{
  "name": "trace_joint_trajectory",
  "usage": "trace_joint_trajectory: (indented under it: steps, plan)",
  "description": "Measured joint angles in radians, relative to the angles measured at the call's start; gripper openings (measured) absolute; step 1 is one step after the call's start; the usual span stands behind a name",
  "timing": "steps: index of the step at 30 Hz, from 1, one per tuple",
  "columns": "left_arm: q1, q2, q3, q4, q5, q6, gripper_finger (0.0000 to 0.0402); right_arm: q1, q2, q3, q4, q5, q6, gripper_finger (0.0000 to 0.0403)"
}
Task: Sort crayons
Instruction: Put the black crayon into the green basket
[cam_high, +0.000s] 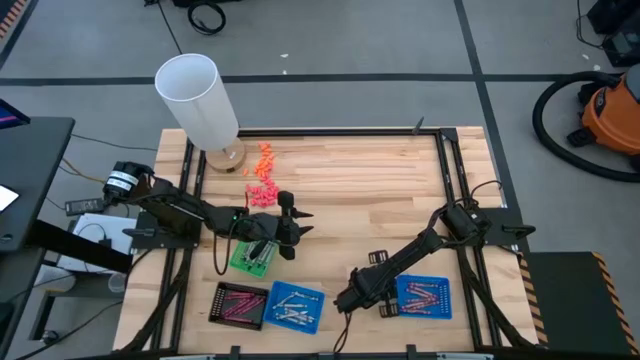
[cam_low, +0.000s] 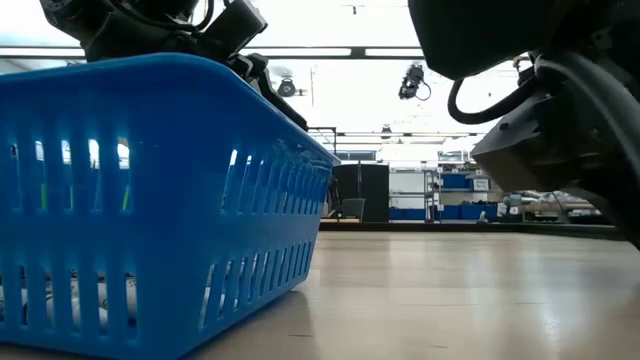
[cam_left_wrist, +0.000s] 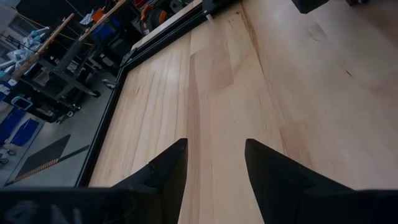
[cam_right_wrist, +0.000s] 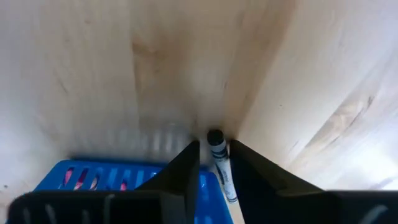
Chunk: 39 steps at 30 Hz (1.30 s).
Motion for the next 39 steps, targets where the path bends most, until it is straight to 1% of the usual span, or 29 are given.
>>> trace_joint_trajectory:
  steps: [9, 15, 20, 25, 30, 35, 39]
  plan:
    - [0.0, 0.0, 0.0, 0.0, 0.0, 0.0, 0.0172, -0.003, 0.0, 0.0, 0.008, 0.013, -0.062, 0.0048]
    - [0.0, 0.0, 0.0, 0.0, 0.0, -0.001, 0.0172, -0.013, 0.001, 0.002, -0.008, 0.038, -0.057, 0.004]
    - [0.0, 0.0, 0.0, 0.0, 0.0, -0.004, 0.0172, -0.029, 0.008, 0.053, -0.061, 0.173, -0.027, 0.004]
    - [-0.003, 0.0, 0.0, -0.009, 0.0, -0.003, 0.0172, -0.041, 0.004, 0.141, -0.102, 0.228, -0.028, 0.0039]
    - [-0.003, 0.0, 0.0, -0.013, 0.001, -0.002, 0.0172, -0.043, 0.003, 0.244, -0.153, 0.34, -0.025, 0.0039]
    - [-0.003, 0.0, 0.0, -0.013, 0.055, -0.002, 0.0172, -0.041, 0.002, 0.339, -0.151, 0.447, -0.024, 0.0039]
    - [-0.003, 0.0, 0.0, -0.012, 0.098, 0.0, 0.0172, -0.041, 0.002, 0.413, -0.151, 0.535, 0.009, 0.0039]
